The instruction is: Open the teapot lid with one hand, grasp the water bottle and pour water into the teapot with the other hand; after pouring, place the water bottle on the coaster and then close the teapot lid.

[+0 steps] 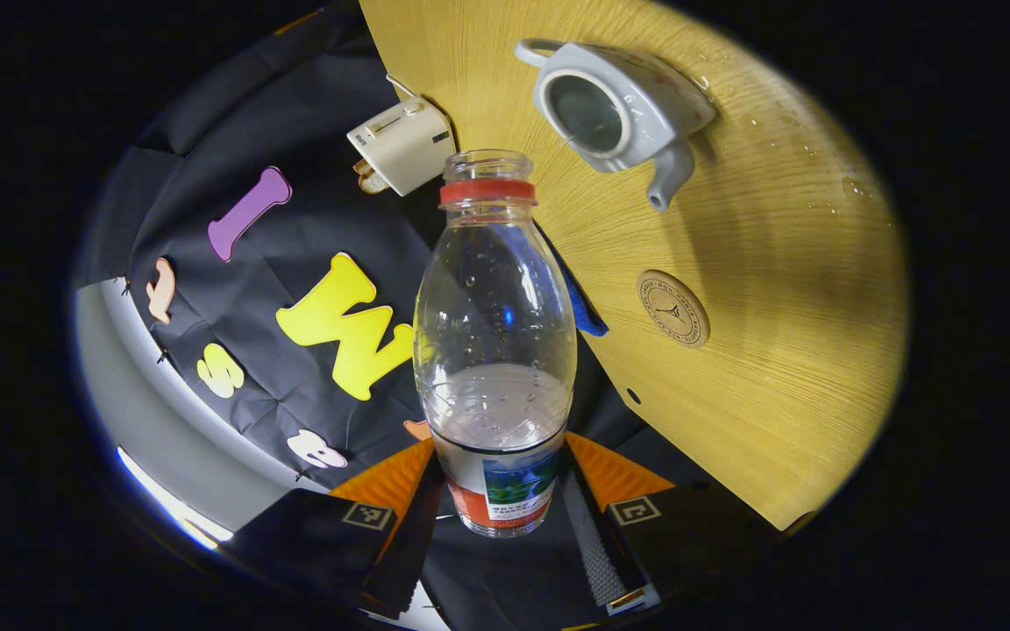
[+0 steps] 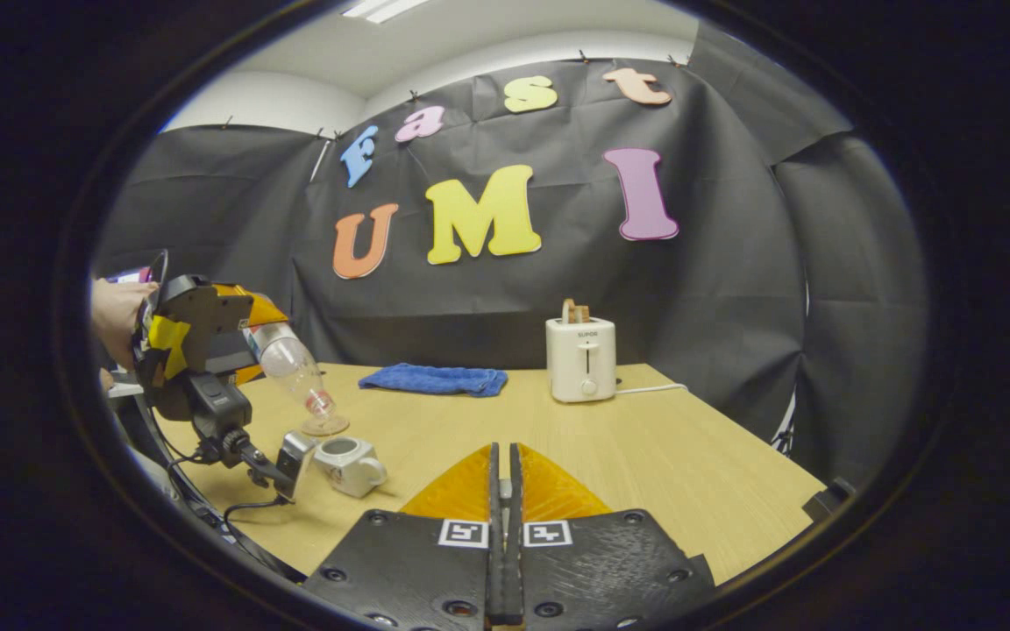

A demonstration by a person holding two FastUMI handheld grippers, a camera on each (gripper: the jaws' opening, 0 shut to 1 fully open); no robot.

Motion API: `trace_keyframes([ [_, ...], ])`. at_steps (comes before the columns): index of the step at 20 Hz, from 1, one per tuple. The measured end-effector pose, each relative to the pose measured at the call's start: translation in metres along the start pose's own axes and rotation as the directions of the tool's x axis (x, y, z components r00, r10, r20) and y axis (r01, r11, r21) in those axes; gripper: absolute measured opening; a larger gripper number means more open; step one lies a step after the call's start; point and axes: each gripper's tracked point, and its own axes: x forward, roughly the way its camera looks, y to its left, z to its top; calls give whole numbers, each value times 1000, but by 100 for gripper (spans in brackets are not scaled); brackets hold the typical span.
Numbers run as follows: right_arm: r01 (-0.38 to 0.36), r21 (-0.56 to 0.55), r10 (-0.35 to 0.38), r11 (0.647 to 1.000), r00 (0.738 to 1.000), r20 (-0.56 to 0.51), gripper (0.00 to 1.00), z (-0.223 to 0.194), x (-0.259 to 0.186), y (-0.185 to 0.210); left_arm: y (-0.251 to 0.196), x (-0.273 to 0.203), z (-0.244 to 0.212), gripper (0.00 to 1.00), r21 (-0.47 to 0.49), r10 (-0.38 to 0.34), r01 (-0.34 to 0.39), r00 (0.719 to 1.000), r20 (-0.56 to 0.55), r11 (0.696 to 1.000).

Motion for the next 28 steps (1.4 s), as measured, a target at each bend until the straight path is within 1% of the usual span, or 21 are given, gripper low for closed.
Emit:
trace_keyframes([
  [6, -6, -5, 6, 1000, 1000, 4, 0, 2, 3, 5, 1, 2, 2, 75, -5, 7, -7, 1000, 7, 1000],
  [9, -4, -5, 4, 1000, 1000, 10, 0, 4, 0, 5, -3, 1, 1, 74, -52, -1, 1, 1000, 13, 999],
  [11, -2, -5, 2, 1000, 1000, 12, 0, 6, 0, 5, -14, -1, 0, 74, -146, -25, 28, 999, 21, 989],
  [12, -4, -2, 4, 1000, 1000, 14, 0, 6, -1, 6, -20, -1, -1, 77, -200, -41, 44, 999, 18, 979],
  [13, -6, 1, 6, 1000, 1000, 16, 0, 6, -1, 7, -25, -2, -2, 74, -254, -53, 56, 998, 16, 966],
  [14, -7, 5, 7, 1000, 1000, 20, 0, 8, 0, 9, -30, -4, -5, 74, -309, -66, 67, 998, 14, 949],
  [15, -9, 10, 9, 1000, 1000, 24, 0, 10, -1, 9, -38, -5, -6, 74, -379, -95, 92, 995, 12, 921],
  [16, -10, 15, 10, 1000, 1000, 28, 0, 12, 0, 10, -48, -8, -7, 74, -457, -127, 122, 992, 18, 881],
  [17, -12, 17, 12, 1000, 1000, 28, 0, 12, 1, 11, -58, -11, -7, 74, -535, -152, 141, 988, 24, 833],
  [18, -15, 16, 14, 1000, 1000, 26, 0, 12, 1, 13, -66, -14, -7, 74, -606, -179, 165, 983, 38, 778],
  [19, -15, 13, 15, 1000, 1000, 25, 0, 14, 2, 13, -75, -18, -6, 74, -671, -209, 193, 976, 58, 716],
  [21, -15, 4, 15, 1000, 1000, 27, 0, 18, 2, 15, -89, -25, -7, 75, -777, -244, 222, 965, 91, 589],
  [23, -13, -8, 13, 1000, 999, 32, 0, 22, 3, 18, -93, -30, -13, 74, -859, -244, 214, 964, 108, 465],
  [26, -12, -18, 13, 1000, 999, 34, 0, 26, 2, 23, -92, -26, -31, 75, -950, -203, 142, 975, 87, 277],
  [28, -16, -22, 17, 1000, 999, 31, 0, 26, 3, 30, -91, -20, -34, 75, -978, -187, 124, 978, 92, 168],
])
